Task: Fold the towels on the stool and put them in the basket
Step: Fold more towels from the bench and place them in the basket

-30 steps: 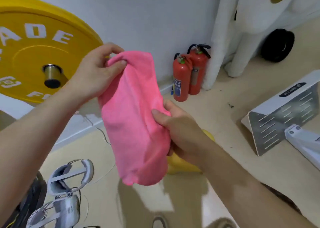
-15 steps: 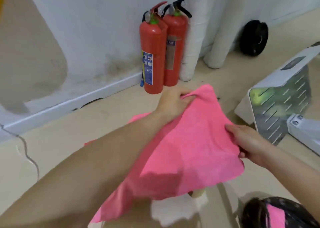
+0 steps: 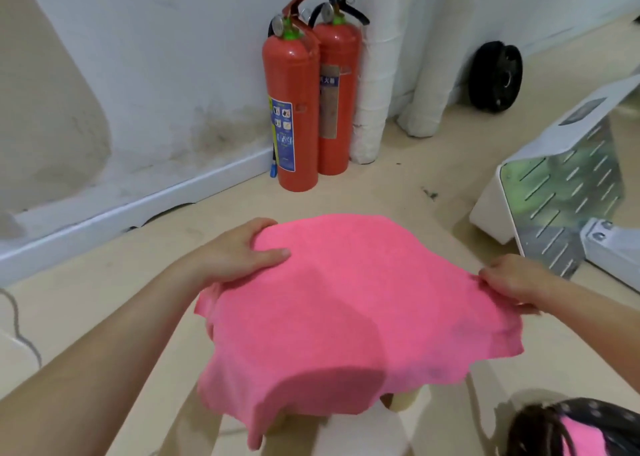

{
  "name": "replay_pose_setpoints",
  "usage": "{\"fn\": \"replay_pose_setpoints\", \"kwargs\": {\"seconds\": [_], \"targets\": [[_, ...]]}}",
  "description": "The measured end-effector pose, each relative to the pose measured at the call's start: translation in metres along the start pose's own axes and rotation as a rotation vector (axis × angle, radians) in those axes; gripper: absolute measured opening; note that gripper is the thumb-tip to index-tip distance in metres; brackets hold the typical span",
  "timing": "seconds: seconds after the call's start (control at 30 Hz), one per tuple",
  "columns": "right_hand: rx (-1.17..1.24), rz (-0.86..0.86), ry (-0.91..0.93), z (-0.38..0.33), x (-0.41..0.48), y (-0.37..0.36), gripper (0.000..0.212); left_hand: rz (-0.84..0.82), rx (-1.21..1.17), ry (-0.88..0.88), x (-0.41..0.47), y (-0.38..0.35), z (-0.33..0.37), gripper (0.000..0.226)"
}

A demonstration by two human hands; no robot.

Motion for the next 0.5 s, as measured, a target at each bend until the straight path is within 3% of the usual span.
{"fn": "replay_pose_setpoints", "kwargs": {"seconds": [0.07, 0.13, 0.2, 0.27, 0.4, 0.5], "targets": [[-0.115, 0.105, 0.111, -0.025, -0.004, 0.010, 0.043, 0.031, -0.016, 0.008, -0.002, 0.006, -0.010, 0.061], [-0.010, 0.132, 0.342, -0.063, -0.019, 0.008, 0.054, 0.056, 0.001, 0.006, -0.005, 0.013, -0.013, 0.072], [0.060, 0.018, 0.545, -0.100, -0.034, -0.007, 0.056, 0.016, 0.022, 0.017, -0.009, 0.012, -0.013, 0.078], [-0.115, -0.091, 0.644, -0.125, -0.045, -0.027, 0.065, -0.018, 0.075, 0.040, -0.016, 0.004, -0.007, 0.072], [-0.251, -0.081, 0.676, -0.126, -0.051, -0.026, 0.068, 0.104, 0.147, 0.055, -0.025, -0.022, 0.016, 0.068], [-0.364, 0.092, 0.539, -0.103, -0.045, -0.014, 0.071, 0.274, 0.097, 0.025, -0.028, -0.039, 0.038, 0.061]]}}
Point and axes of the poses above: each hand's wrist, its own x-axis towards the middle knuckle, its own y-axis out of the back of the hand, z = x × y, the point moved 8 cm from there along x, towards the middle knuckle, and after that the axes turned 12 degrees about -z, right-handed, at the moved point
